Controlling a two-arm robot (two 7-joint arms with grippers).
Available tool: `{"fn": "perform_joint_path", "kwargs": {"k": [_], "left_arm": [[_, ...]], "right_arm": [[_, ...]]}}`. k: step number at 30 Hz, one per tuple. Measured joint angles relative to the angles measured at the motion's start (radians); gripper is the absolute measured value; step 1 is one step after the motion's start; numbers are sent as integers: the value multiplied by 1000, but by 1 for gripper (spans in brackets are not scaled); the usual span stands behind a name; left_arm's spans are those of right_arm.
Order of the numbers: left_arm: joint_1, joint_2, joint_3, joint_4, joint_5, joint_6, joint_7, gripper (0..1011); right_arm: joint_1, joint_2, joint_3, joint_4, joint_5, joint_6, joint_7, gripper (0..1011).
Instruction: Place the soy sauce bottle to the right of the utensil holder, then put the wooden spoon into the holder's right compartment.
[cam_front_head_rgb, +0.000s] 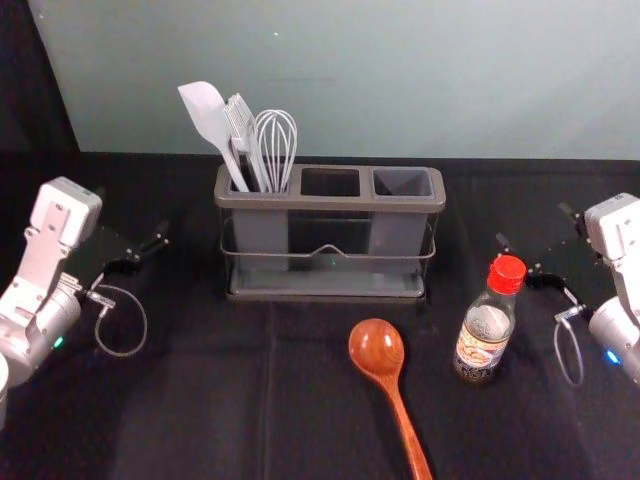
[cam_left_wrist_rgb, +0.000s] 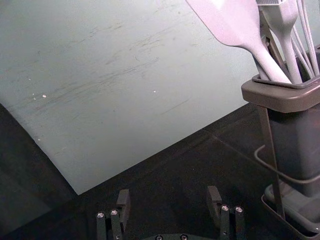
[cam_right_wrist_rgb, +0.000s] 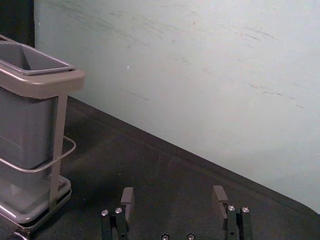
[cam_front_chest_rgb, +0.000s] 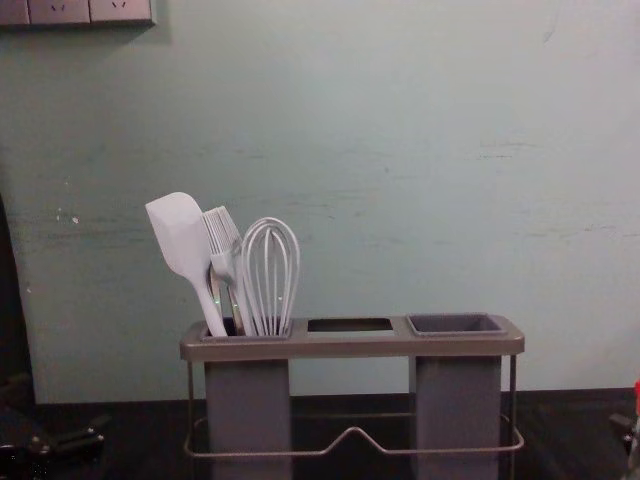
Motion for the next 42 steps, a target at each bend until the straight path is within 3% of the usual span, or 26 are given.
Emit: {"fn": "perform_joint_path", "kwargs": {"k": [35, 42], "left_arm": [[0, 0, 0, 0, 0, 0, 0, 1005], [0, 0, 0, 0, 0, 0, 0, 1005]], "right_arm": [[0, 0, 0, 0, 0, 0, 0, 1002], [-54, 14, 44, -54, 3, -14, -1, 1002]]}}
